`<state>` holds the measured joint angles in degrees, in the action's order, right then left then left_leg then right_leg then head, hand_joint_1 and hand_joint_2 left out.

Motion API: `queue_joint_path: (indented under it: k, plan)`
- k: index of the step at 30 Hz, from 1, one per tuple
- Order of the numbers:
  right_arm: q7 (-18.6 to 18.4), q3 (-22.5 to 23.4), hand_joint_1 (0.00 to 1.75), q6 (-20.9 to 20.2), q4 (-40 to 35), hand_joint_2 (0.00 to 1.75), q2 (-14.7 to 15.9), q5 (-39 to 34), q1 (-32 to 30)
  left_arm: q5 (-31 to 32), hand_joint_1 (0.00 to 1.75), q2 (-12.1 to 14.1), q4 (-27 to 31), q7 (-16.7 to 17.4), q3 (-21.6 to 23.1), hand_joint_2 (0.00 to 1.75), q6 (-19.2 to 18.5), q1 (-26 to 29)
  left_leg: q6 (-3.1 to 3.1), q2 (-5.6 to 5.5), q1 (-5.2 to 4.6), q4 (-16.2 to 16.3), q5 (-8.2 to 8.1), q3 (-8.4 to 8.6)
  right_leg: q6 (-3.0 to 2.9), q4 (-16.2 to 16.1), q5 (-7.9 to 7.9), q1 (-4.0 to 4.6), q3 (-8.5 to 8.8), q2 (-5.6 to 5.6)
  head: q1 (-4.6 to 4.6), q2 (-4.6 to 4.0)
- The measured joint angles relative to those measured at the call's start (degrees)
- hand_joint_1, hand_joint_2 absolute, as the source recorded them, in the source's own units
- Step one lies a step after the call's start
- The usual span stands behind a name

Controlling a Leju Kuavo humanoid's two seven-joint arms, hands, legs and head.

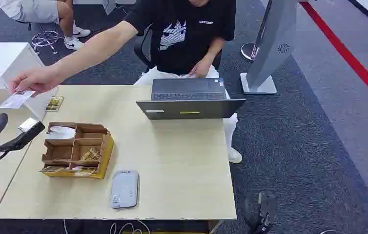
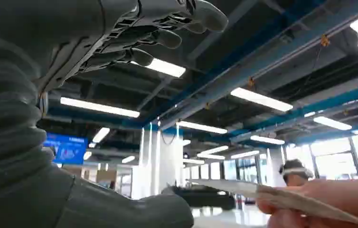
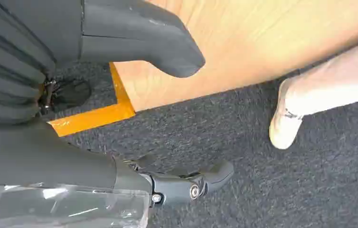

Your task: Pass the card to the sensor for recognition and then transmit it.

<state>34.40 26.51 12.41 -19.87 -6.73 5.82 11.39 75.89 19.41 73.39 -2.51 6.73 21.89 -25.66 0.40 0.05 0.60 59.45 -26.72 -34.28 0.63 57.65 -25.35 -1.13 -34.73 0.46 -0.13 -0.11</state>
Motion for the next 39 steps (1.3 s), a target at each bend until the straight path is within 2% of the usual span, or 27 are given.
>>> queue_joint_path:
  k: [4, 5, 12, 31, 39]
  plan:
    - [0.0, -1.29, 0.0, -0.07, 0.02, 1.75, -0.22, 0.44, 0.32, 3.86, 0.0, 0.46, -3.25, -0.76, 2.6, 1.75, 3.69, -1.66, 0.0, 0.0, -0.01, 0.0, 0.0, -0.01, 0.01, 0.0, 0.0, -0.01, 0.0, 0.01, 0.02, 0.0]
    - [0.02, -1.55, 0.0, -0.07, 0.02, 1.75, -0.26, 0.31, 0.37, 4.19, 1.75, 0.5, -3.71, -0.83, 3.1, 1.75, 3.84, -1.77, 0.0, -0.01, -0.01, 0.0, 0.0, -0.01, 0.01, 0.0, 0.0, -0.01, -0.01, 0.01, 0.0, 0.0]
    - [0.37, -2.32, 0.0, -0.07, 0.02, 1.75, -0.5, -0.5, 0.37, 3.86, 1.75, 0.5, -4.56, -1.03, 5.03, 1.75, 3.75, -1.81, 0.0, -0.01, 0.0, 0.0, -0.01, -0.07, 0.01, 0.0, -0.01, 0.0, -0.05, 0.0, 0.02, 0.0]
    - [0.59, -2.71, 0.0, 0.04, 0.02, 1.75, -0.5, -1.18, 0.21, 4.1, 1.75, 0.52, -4.48, -0.76, 5.18, 1.75, 3.62, -1.25, 0.0, -0.01, -0.01, 0.0, -0.01, -0.08, 0.01, 0.0, 0.0, -0.01, -0.06, 0.0, 0.0, 0.0]
    - [1.53, -3.8, 0.0, 2.34, 0.0, 1.75, -0.5, -0.44, 0.07, 4.98, 1.75, -0.76, -1.72, -0.55, 5.18, 1.75, 6.35, 1.96, 0.0, -0.01, -0.01, 0.0, -0.01, -0.09, 0.01, -0.01, -0.01, -0.01, -0.07, 0.0, 0.0, 0.0]
